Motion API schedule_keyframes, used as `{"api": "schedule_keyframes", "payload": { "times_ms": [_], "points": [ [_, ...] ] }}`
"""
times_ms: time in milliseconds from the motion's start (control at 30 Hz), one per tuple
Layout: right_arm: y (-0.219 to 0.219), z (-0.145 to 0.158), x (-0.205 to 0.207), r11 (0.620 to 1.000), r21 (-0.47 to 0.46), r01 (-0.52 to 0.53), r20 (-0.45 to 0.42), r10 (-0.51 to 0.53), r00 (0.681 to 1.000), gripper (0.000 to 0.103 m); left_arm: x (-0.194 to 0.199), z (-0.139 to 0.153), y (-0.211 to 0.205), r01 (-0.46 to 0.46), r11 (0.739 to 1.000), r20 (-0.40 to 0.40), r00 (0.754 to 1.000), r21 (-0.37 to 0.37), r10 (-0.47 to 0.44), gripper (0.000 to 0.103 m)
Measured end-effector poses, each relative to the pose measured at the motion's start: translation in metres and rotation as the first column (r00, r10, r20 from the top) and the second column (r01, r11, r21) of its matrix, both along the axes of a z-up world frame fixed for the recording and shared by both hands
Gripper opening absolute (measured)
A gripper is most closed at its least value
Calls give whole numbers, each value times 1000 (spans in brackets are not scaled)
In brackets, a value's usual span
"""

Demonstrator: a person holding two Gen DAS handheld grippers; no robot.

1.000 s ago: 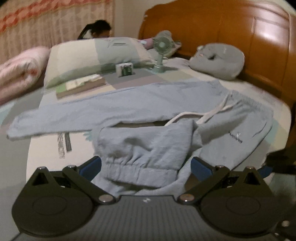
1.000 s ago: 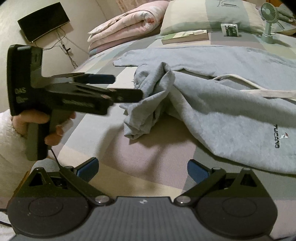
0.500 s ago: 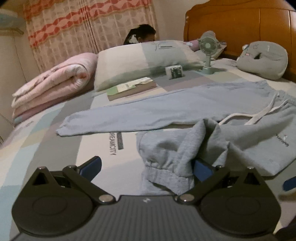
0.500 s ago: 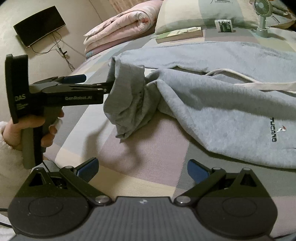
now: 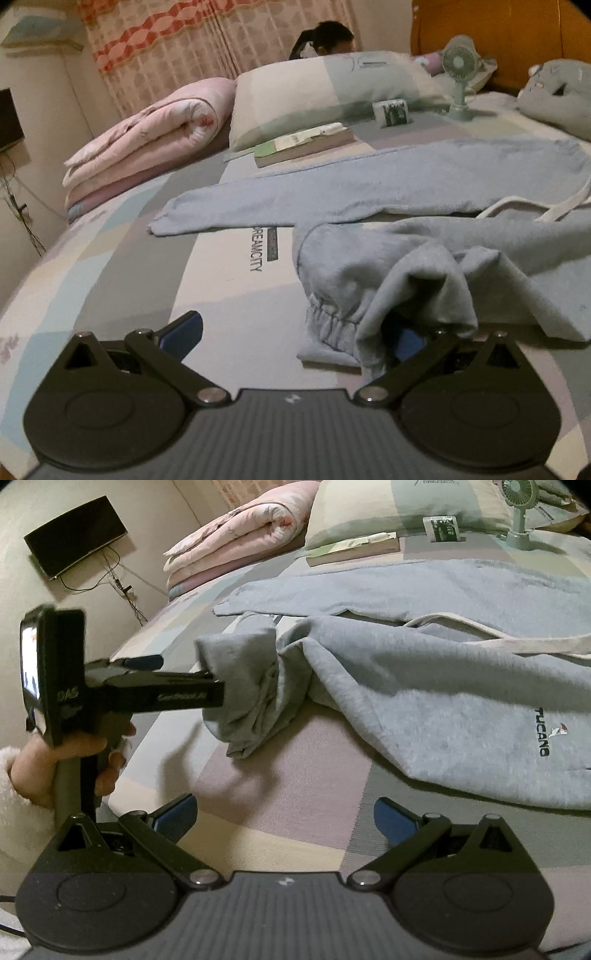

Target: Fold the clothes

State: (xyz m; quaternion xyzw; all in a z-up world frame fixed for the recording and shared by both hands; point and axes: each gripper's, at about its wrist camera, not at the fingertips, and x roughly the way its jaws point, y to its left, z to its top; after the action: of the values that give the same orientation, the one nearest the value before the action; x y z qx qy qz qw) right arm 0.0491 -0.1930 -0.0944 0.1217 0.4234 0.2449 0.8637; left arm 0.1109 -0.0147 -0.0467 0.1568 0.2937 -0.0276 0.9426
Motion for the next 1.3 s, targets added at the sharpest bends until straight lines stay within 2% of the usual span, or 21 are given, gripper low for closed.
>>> {"api": "schedule_keyframes", "payload": {
  "times_ms": [133, 233, 300, 433, 567, 600, 733, 800, 867, 933, 1167, 1300],
  "points": [
    [2, -1, 1, 1000, -3, -6, -1, 6, 1000, 103, -7, 5, -6, 81, 996, 47, 996, -39, -79, 102],
    [-1, -2, 0, 1000, -2, 5, -2, -5, 1000, 103, 2, 4, -23, 63, 997, 79, 995, 46, -66, 102],
    [-3, -2, 0, 1000, 1, 15, -4, -15, 1000, 103, 14, -2, -26, -4, 997, 44, 999, 74, 1, 102],
    [-8, -3, 0, 1000, 8, 23, -10, -23, 1000, 103, 21, -13, -18, -24, 1000, -49, 998, 13, 25, 102],
    [-6, -7, 2, 1000, 7, 25, -25, -24, 999, 103, 21, -3, -32, 86, 996, -7, 996, -23, -86, 102],
    [-6, -7, 2, 1000, 7, 24, -26, -24, 999, 103, 27, -4, -38, 103, 995, -23, 994, -11, -103, 102],
    [-8, -1, -3, 1000, 4, 28, -5, -28, 1000, 103, 45, -19, -39, 11, 997, -77, 997, 79, -5, 102],
    [-13, 0, -4, 999, 12, 36, -4, -36, 999, 103, 41, -18, -24, -36, 998, -52, 998, 56, 39, 102],
    [-16, -2, -3, 999, 22, 43, -10, -43, 999, 103, 37, -14, -8, -77, 997, -39, 996, -17, 76, 102],
    [-15, -5, -1, 998, 28, 50, -25, -49, 998, 103, 41, -14, -5, -36, 996, -99, 995, -76, 29, 102],
    [-12, 1, -12, 999, 7, 46, 0, -46, 999, 103, 33, -3, 5, -92, 992, -14, 996, -91, 92, 102],
    [-15, 2, -13, 998, 22, 65, -4, -65, 998, 103, 21, 12, 29, -140, 989, 66, 988, -51, 143, 102]
  ]
}}
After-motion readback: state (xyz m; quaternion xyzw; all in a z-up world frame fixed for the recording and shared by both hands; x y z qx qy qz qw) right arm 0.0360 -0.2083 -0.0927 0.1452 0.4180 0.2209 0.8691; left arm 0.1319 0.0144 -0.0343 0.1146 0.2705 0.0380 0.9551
